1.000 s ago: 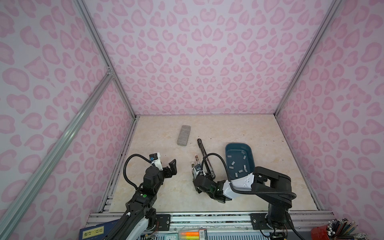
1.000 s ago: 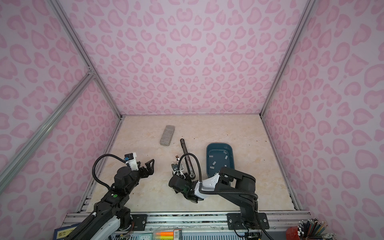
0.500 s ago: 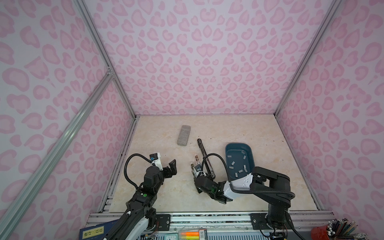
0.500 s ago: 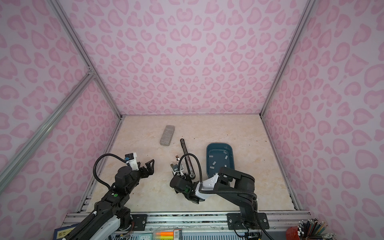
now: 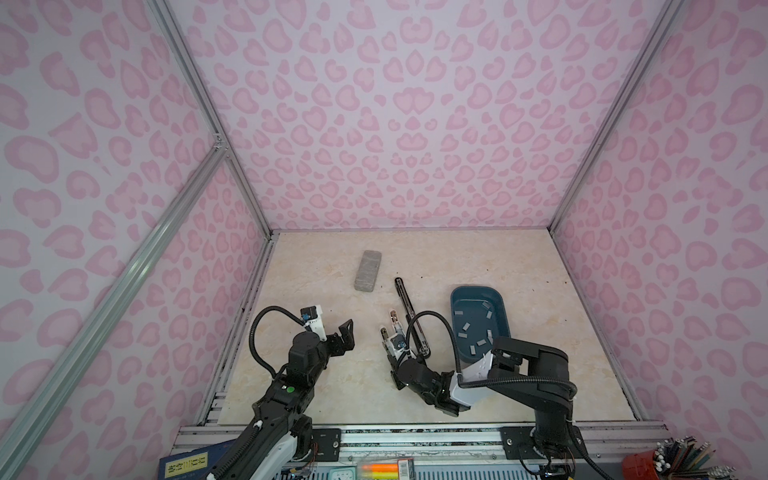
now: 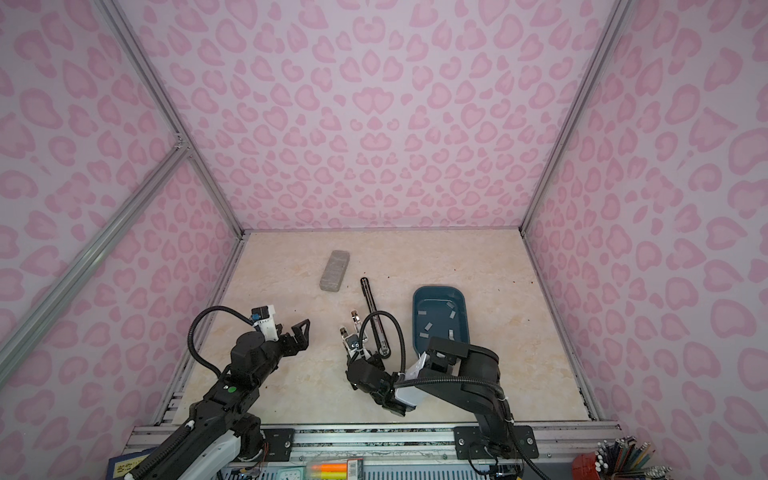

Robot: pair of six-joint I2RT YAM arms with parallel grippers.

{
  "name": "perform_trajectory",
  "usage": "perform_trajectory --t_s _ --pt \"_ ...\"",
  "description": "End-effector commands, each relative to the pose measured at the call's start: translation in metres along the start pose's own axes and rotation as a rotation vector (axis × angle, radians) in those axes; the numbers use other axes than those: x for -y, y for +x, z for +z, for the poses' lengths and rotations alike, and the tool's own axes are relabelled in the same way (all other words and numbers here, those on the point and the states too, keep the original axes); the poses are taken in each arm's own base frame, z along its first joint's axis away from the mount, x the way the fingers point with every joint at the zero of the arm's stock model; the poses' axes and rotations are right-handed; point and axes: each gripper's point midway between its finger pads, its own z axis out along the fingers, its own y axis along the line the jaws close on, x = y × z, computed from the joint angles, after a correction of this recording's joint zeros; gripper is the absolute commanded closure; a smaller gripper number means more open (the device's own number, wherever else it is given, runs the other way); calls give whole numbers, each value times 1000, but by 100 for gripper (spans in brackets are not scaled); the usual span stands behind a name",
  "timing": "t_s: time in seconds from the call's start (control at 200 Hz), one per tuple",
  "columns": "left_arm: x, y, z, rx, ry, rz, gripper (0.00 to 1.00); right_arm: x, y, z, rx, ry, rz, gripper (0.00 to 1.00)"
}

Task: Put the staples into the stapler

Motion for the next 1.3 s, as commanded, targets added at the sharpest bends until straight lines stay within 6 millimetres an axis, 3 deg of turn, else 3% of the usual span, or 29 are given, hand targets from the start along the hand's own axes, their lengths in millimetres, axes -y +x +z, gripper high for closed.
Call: perform_trajectory --t_s 0.0,0.2,0.3,0.455,0.655,0.895,1.05,1.295 --pt "10 -4 1 -26 36 -7 3 12 55 0 -171 -3 -123 73" --pt "35 -3 8 -127 126 -114 3 8 58 -4 -152 -34 -121 80" --pt "37 -2 13 -158 122 -112 3 6 58 -9 -139 -50 -120 80" --pt "46 12 29 -249 162 -97 0 2 60 -10 -139 -77 -129 81" --pt "45 35 47 -305 178 -124 31 -8 62 -7 -145 -100 -149 86" --pt "48 44 58 -327 175 -120 62 -12 64 -5 -154 -113 -158 88" --pt "50 53 70 -351 168 -122 68 -12 64 -5 -156 -115 -158 88" --pt "75 62 76 -366 245 -78 70 -15 64 -4 -159 -124 -160 88"
